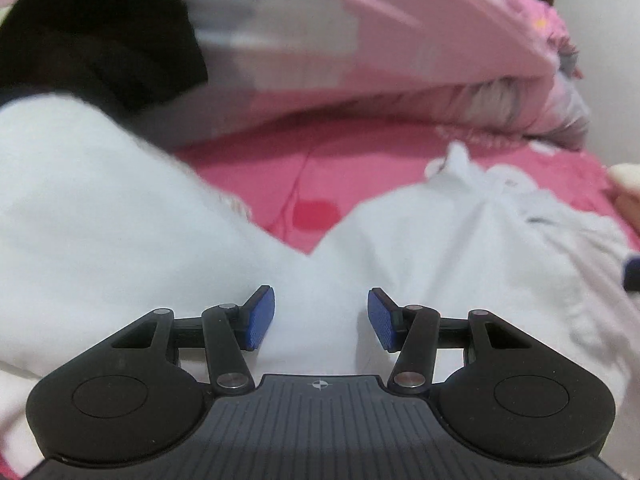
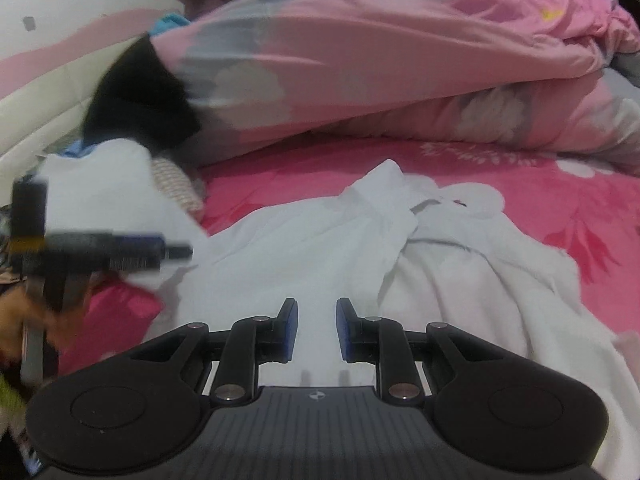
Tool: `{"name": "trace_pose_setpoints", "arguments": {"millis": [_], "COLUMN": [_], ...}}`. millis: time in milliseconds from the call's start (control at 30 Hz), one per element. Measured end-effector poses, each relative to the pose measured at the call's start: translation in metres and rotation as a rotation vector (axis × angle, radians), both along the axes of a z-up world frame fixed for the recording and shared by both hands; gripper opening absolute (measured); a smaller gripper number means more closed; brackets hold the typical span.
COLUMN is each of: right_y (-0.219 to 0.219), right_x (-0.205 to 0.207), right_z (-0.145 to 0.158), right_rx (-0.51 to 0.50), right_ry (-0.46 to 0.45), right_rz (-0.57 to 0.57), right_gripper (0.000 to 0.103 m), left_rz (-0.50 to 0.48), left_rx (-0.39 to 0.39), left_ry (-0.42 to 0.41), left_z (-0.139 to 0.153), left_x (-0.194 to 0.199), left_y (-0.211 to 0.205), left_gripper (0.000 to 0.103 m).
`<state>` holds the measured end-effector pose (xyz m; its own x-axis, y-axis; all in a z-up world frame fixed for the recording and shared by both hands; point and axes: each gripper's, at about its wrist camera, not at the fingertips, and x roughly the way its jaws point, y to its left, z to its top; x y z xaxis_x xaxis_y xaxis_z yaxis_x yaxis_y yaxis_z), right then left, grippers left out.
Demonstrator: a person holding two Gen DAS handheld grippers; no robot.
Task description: Fold clothes
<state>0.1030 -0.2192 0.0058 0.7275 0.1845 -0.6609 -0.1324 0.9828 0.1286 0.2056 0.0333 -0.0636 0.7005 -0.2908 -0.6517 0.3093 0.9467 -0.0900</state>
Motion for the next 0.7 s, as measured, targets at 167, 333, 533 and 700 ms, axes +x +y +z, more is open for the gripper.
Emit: {"name": "trace_pose_setpoints", "arguments": {"millis": [167,333,533,700], "right_y": [-0.001,-0.029,-0.092,-0.164], "right_x": [0.05,0.064,0.07,0.106], "right_z": [-0.046,-0.069,-0.016,-0.009], "right_rx": [-0.048,0.006,0.137,0.19], "right_ry": [0.065,0.137,0.061,0.099], "right_rz": [-0.026,-0.096,-0.2,-0.367], "right_gripper": [0.022,0.023,0.023,0.029], "left_rz": [0.022,0.014,0.0,-0.053], "left_rx": [-0.022,0.013,-0.045,-0.092], "left_ry": [0.02,-0.004,-0.056,0.001], "left_z": [-0.013,-0.01,0.011,0.006], "left_x": [0.005,0.003,-0.005,0.01], "left_y": [0.0,-0.003,-0.003,-0.029], "left_gripper": [0.052,0.052,0.052,0.052]}}
